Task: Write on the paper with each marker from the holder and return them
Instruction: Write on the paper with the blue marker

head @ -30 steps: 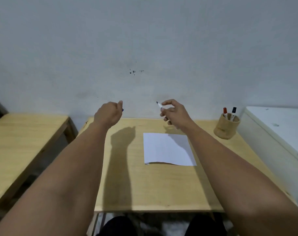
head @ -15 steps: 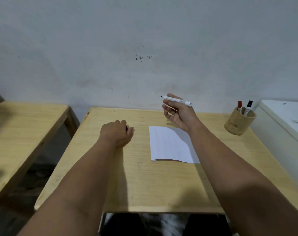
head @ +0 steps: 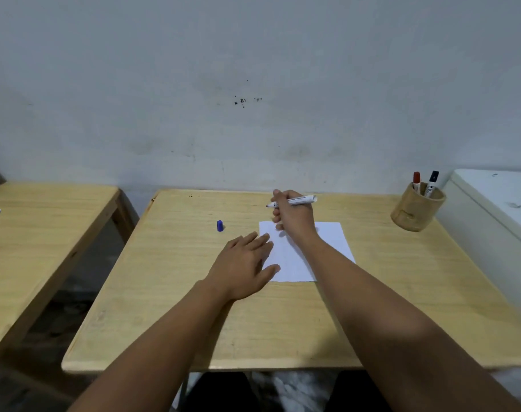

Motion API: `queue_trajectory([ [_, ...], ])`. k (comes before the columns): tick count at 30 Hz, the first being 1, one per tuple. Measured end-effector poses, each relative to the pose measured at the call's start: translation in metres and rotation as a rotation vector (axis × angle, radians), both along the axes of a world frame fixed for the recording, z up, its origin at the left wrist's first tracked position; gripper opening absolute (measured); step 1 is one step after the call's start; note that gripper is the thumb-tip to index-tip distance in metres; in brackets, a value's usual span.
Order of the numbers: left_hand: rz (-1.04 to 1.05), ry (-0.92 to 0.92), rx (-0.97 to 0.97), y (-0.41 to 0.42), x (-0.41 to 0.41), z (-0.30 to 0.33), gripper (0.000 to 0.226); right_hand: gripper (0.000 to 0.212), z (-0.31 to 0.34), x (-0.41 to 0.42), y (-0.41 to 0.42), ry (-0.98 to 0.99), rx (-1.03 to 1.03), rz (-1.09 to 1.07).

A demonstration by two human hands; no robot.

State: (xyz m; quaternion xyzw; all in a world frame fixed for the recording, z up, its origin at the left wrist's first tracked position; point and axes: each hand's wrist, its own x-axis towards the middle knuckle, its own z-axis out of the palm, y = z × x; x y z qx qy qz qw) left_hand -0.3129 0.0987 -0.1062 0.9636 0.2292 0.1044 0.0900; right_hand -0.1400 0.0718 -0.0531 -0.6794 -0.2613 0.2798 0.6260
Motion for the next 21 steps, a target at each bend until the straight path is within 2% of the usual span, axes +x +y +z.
queue_trajectory([
  [6,0.026,0.003,-0.052,-0.001,-0.002,-0.002,0.072,0.021,-0.032,-0.005,-0.009,-0.031,-0.004,0.032],
  [13,0.213,0.059,-0.042,-0.004,-0.009,-0.002,0.097,0.026,-0.039,-0.007,-0.007,-0.125,-0.047,0.003],
  [21,0.233,0.042,-0.065,-0.005,-0.009,0.000,0.099,0.025,-0.043,-0.007,-0.005,-0.149,-0.088,0.018],
])
